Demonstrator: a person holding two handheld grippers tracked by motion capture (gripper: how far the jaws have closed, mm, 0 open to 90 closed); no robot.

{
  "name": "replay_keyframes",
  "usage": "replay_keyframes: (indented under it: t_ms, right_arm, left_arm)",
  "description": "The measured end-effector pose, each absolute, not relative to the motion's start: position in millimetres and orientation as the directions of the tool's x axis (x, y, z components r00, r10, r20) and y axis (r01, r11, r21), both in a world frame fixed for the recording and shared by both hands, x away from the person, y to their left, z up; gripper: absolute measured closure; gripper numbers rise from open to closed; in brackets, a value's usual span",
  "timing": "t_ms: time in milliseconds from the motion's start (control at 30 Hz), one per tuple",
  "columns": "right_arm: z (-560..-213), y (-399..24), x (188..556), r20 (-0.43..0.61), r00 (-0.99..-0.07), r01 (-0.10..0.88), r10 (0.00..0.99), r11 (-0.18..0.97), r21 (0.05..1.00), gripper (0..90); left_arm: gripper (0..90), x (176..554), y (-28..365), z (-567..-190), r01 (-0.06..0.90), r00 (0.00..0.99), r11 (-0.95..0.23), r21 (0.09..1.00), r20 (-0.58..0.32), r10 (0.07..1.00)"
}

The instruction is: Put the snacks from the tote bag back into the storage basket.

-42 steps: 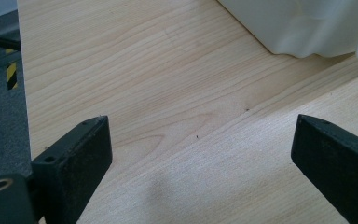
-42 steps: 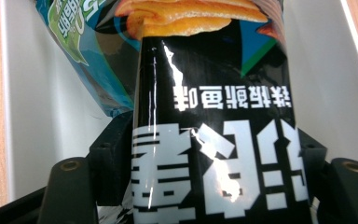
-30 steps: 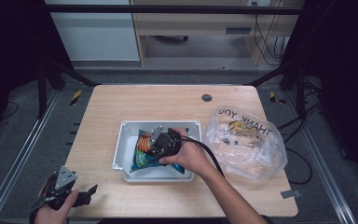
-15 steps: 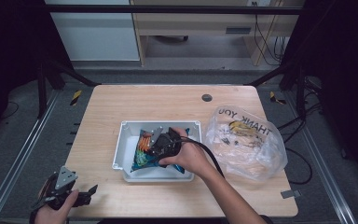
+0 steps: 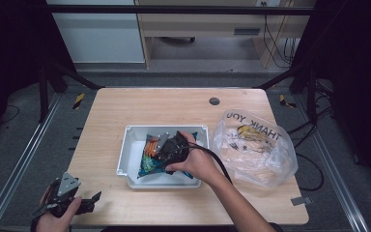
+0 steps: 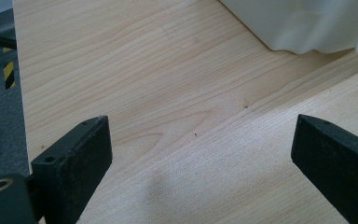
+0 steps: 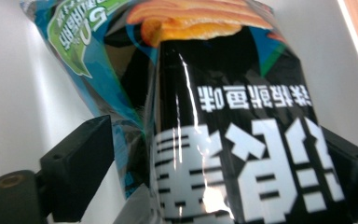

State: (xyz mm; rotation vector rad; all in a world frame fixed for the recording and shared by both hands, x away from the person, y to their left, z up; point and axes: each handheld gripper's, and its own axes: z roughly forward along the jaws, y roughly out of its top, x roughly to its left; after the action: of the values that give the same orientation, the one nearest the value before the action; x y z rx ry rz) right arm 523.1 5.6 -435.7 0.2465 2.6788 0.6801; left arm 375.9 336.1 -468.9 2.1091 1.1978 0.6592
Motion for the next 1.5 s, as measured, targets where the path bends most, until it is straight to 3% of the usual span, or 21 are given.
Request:
replay_keyframes:
  t_ms: [500,1500]
  right_arm:
    - [-425,-2,522,-0.311,-0.908,0.082,0.279,0.849,0.522,6.9]
    - [-383,-37,511,-0.224,-0.888,0.143,0.402,0.703,0.697,5.6]
  left_arm:
    - [4.6,376,335,-470,0.572,0.470,-0.401,0.716,0.115,0.875]
    - [4.3,377,339,-470,0.572,0.444,-0.376,0.729,0.111,0.889]
